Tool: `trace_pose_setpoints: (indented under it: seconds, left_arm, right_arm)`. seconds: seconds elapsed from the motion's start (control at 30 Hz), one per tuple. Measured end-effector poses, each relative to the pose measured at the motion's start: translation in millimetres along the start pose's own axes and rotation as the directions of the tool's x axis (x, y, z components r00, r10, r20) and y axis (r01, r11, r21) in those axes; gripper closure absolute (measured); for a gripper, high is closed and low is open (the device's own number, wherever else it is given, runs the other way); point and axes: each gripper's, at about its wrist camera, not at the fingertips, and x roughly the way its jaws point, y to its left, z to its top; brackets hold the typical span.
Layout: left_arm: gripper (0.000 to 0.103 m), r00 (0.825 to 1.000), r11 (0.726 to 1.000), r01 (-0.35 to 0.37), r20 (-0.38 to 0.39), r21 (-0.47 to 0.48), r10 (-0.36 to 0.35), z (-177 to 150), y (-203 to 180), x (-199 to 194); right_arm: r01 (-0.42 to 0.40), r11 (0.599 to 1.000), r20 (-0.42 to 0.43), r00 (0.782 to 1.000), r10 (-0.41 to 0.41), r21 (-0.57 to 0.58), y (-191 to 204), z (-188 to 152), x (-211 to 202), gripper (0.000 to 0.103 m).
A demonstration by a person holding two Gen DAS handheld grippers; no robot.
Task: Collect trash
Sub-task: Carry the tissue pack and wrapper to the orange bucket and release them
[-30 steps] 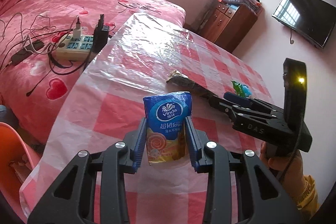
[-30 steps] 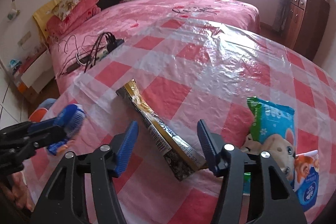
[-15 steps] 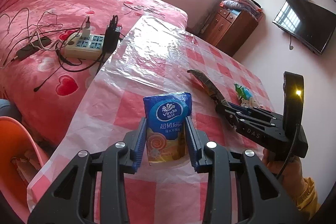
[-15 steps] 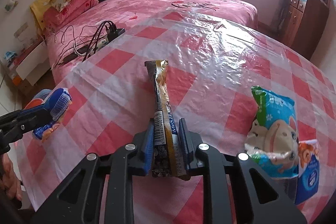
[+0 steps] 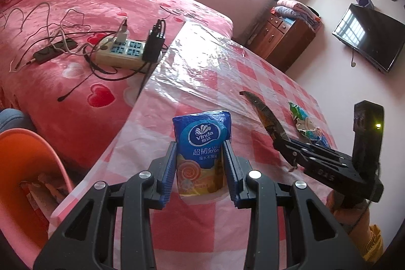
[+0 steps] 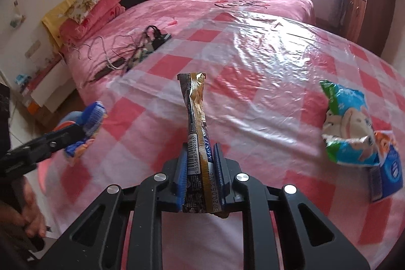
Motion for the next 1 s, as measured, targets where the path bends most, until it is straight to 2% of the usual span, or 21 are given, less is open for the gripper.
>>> trace_pose_setpoints:
  seconds: [0.17,0.37,0.67,0.9,1.0]
  left_arm:
    - [0.066,1.0,1.0,-0.007,0.012,-0.018,0.007,-1,13,-10]
    - [0.066,0.999,0.998,-0.029,0.032,-0.047,0.031,-1,35,-27]
    - [0.066,0.988,0.985,-0.132,0.061,-0.111,0.139,-9,90,-62]
    - [0.066,0.965,0.951,-0.238,0.064,-0.199,0.255,-25,147,-92]
    - [0.066,0.955,0.933,-0.272,0.054,-0.235,0.292,-33,168,-101]
  right_arm:
    - [-0.078,0.996,0.011,0.997,0.078,0.031,16,0,-10,0.083]
    - [-0.187,0.981,0.0,0.982,0.187,0.046,44,4,-16,0.083]
    - [-0.338,0.941,-0.072,0.939,0.338,0.008,113,14,-3,0.082]
    - [-0.432,0.901,-0.169,0.893,0.418,-0.053,183,16,21,0.082]
    - [-0.453,0.887,-0.208,0.879,0.428,-0.09,212,16,33,0.082]
